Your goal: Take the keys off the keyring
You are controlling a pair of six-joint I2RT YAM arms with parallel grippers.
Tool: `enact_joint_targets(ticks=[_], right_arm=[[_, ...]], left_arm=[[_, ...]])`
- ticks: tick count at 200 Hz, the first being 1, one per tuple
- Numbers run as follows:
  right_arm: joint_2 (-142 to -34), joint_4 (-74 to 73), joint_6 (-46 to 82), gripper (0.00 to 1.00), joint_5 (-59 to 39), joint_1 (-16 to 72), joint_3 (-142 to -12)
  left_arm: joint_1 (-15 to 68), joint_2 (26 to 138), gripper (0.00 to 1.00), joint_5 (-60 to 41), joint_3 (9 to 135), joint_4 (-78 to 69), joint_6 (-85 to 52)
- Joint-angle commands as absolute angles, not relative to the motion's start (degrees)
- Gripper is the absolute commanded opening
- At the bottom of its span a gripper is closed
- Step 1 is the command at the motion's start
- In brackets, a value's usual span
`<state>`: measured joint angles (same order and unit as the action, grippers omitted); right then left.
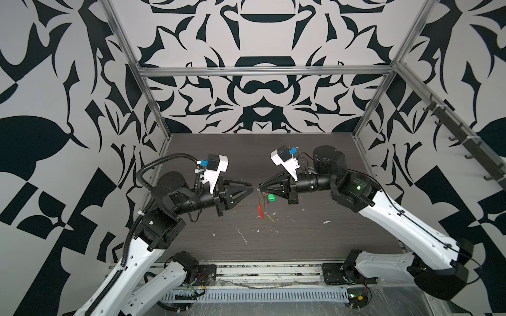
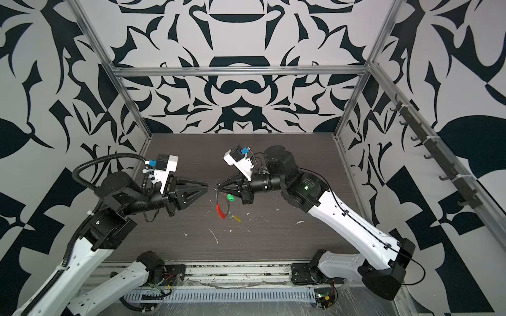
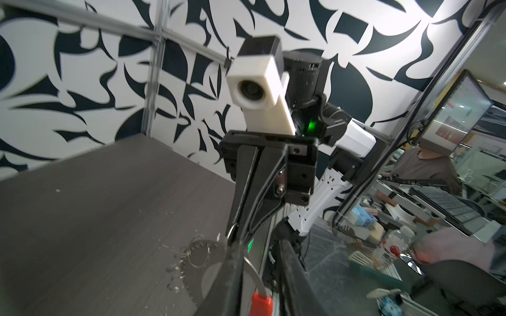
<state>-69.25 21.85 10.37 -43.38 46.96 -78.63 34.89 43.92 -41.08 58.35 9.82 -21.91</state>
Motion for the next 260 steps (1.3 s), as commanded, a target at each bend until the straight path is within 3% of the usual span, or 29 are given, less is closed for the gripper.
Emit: enact_joint_targets(ticks=[1,119,134,165,212,260], right_arm=[[-70.31,28.29,5.97,0.0,-48.69,46.85,-83.6],[-73.7,34.01,3.82,0.0,-49.25,46.81,-88.88],[-73.95,34.04,3.78,0.0,-49.22,46.83,-89.12],[-74.44,34.03,3.77,0.0,-49.34,46.85,-89.5],[-74.95,33.37,4.6,0.0,-49.4,46.76,-89.63],[-75.5,30.8,6.33,0.0,-49.84,46.97,-89.56]], left_arm=[[35.07,46.38,0.25,-47.22,61.62,18.83,-18.15],[35.07,52.9,0.19,-52.45,68.13,29.45,-13.18],[35.07,52.82,0.15,-52.47,68.32,29.64,-12.7],[35.07,53.17,0.18,-52.35,68.35,29.81,-12.44],[35.06,53.0,0.14,-52.22,67.73,28.39,-12.4],[35.07,53.35,0.0,-52.32,66.29,24.88,-14.3]])
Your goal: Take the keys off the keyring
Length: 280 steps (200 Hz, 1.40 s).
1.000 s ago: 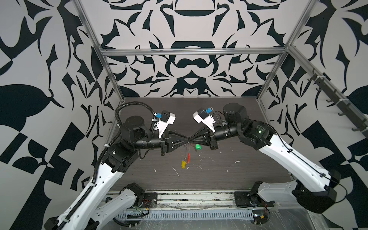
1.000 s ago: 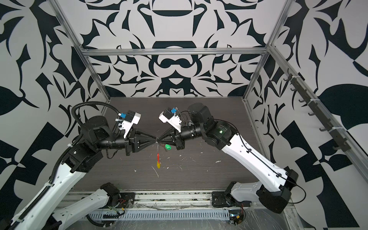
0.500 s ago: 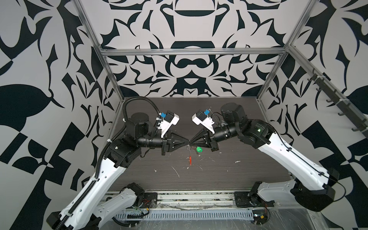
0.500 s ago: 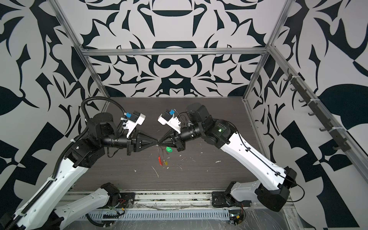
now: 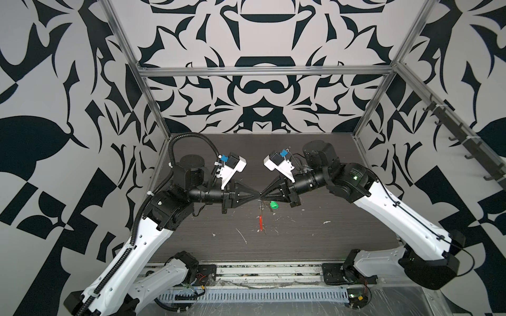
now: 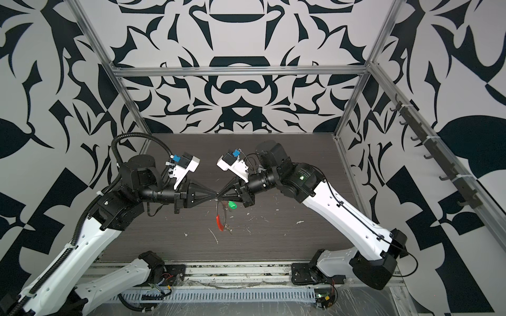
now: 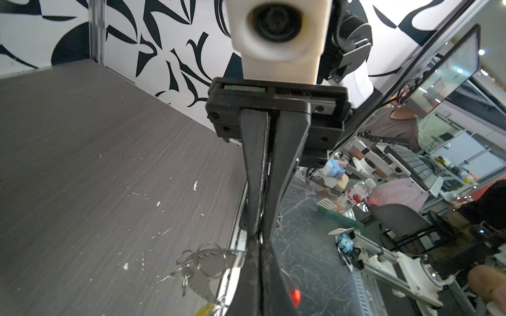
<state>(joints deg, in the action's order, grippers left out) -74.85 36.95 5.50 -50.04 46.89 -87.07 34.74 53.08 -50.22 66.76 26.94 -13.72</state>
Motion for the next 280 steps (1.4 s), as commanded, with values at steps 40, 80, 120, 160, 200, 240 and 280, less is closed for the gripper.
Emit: enact_joint_targets(ticks=[40,80,120,160,200,240,280], right_arm=[[-74.44,27.19,7.69,0.12,-47.53,47.21,-87.68],[-69.72,19.98,8.16,0.42,-42.46,47.28,-80.89],[-64.08,8.76,11.53,0.44,-38.01,47.37,-71.56],[-61.69,1.66,13.6,0.45,-37.92,47.76,-65.74],[-63.05,2.66,11.9,0.47,-36.63,50.42,-66.65],[-64.16,4.63,9.95,0.42,-33.59,51.24,-68.2],[-63.81,5.47,9.5,0.35,-32.57,51.37,-69.06]], left_arm=[[35.07,50.37,0.0,-48.73,61.79,17.11,-17.31],[35.07,45.2,0.0,-43.75,57.11,8.27,-18.74],[35.07,42.93,0.0,-42.0,54.73,4.35,-20.08],[35.07,40.89,0.0,-39.98,52.55,0.85,-21.3],[35.07,41.02,0.0,-38.85,52.0,-0.28,-22.48],[35.06,40.89,0.0,-39.09,51.79,-0.66,-22.94],[35.07,40.71,0.0,-38.56,51.69,0.18,-22.51]])
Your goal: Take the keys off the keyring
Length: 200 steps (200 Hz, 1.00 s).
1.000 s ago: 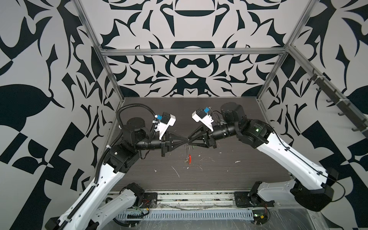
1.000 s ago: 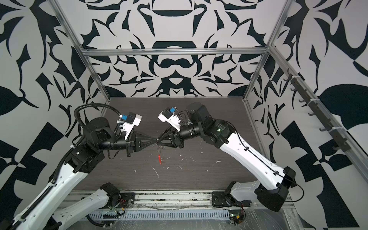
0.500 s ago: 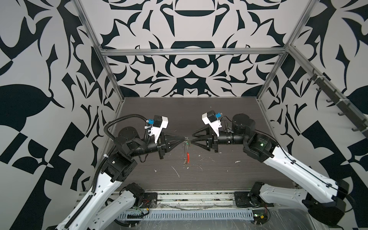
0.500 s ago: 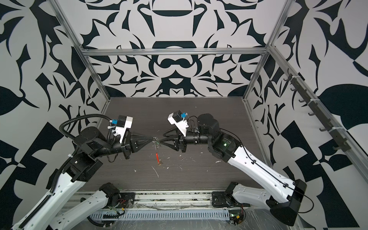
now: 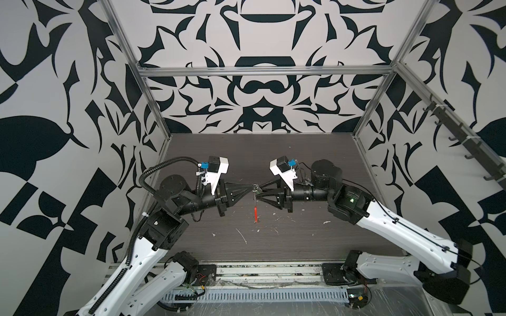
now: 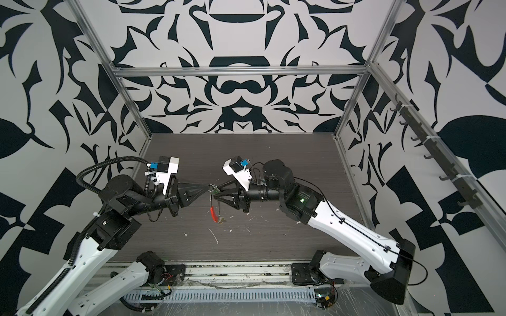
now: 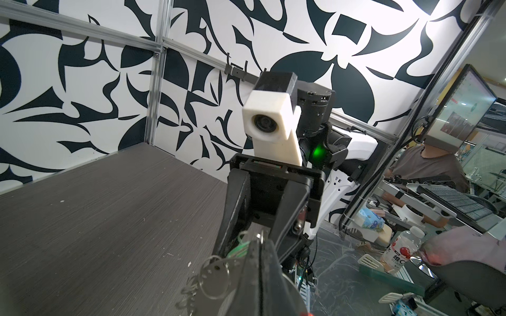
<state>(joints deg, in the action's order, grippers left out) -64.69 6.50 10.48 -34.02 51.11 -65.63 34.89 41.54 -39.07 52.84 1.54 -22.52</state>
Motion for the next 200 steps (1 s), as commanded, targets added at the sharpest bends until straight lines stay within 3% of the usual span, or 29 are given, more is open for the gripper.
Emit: enact_joint_targets(ticks=[1,51,126,200], right_arm=[[-63.81,5.5,9.49,0.35,-32.54,51.44,-69.07],[-64.85,7.3,8.28,0.24,-31.82,52.11,-70.99],[-65.34,9.38,6.92,0.0,-31.07,53.31,-71.97],[-65.28,12.08,5.45,0.0,-30.32,54.62,-71.24]], left_arm=[[35.07,40.75,0.0,-38.57,51.69,0.18,-22.5],[35.07,41.05,0.0,-38.76,51.59,-0.17,-22.76],[35.07,40.6,0.0,-36.91,50.9,-1.9,-23.68],[35.07,38.86,0.0,-34.89,48.67,-6.19,-25.55]])
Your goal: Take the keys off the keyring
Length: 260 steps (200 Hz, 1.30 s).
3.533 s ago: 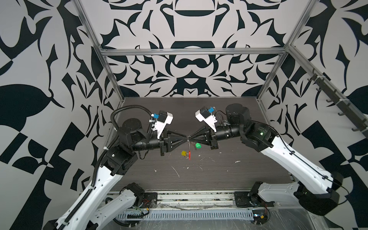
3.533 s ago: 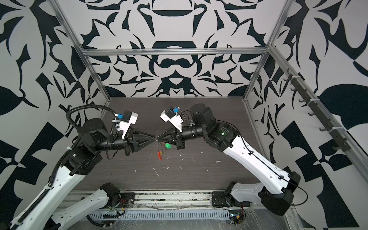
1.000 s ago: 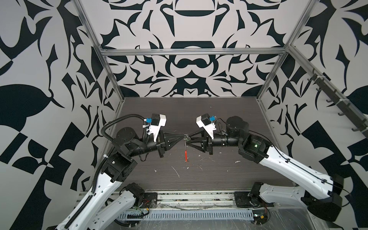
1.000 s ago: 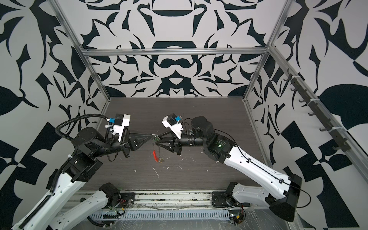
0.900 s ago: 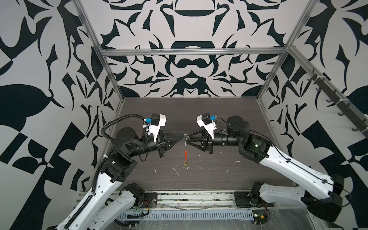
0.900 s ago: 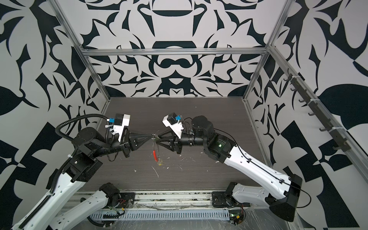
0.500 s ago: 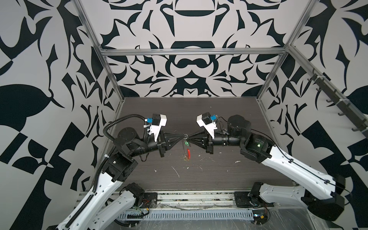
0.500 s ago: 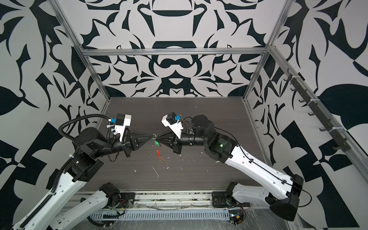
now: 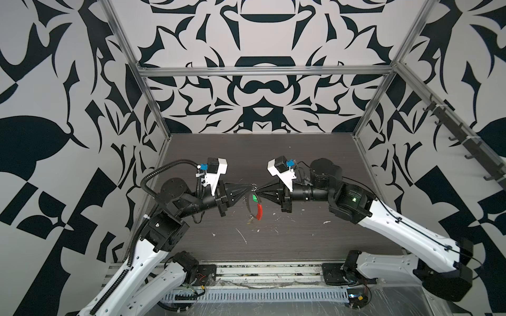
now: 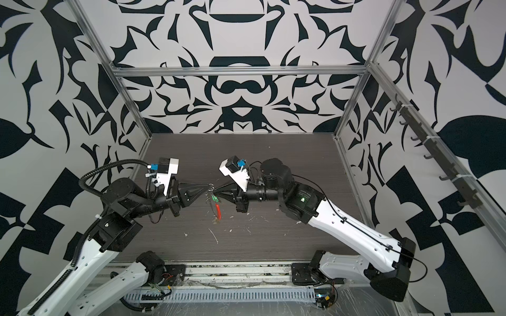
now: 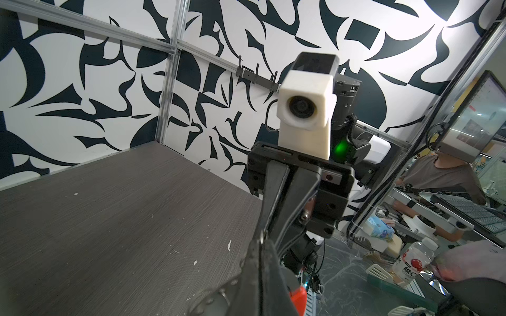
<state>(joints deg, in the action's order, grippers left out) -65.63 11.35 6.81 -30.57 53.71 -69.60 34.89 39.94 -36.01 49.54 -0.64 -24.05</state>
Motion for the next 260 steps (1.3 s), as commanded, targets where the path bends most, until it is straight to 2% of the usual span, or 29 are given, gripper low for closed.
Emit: enact_joint_targets(ticks=[1,73,131,152,166,206,260], right_arm=[[-65.29,12.11,5.5,0.0,-30.32,54.64,-71.22],[-67.21,14.56,4.79,0.0,-31.88,56.16,-70.06],[-66.13,16.39,5.34,0.0,-28.95,56.16,-69.93],[-63.53,16.8,4.95,0.25,-27.68,56.16,-70.76],[-61.68,16.33,4.88,0.34,-26.81,56.18,-71.31],[-59.84,7.62,8.04,0.39,-24.38,56.16,-70.31],[-62.43,-2.1,12.76,0.39,-26.77,56.21,-68.67]], left_arm=[[35.07,38.81,0.0,-34.89,48.59,-6.35,-25.61],[35.07,38.42,0.0,-36.17,45.88,-13.84,-28.56],[35.07,38.51,0.0,-38.12,47.19,-10.51,-27.04],[35.07,38.46,0.0,-38.49,47.31,-9.23,-26.21],[35.07,38.05,0.0,-38.5,46.71,-9.89,-26.28],[35.08,37.8,0.0,-39.27,45.98,-11.91,-26.93],[35.07,37.28,0.0,-39.35,45.54,-12.47,-27.38]])
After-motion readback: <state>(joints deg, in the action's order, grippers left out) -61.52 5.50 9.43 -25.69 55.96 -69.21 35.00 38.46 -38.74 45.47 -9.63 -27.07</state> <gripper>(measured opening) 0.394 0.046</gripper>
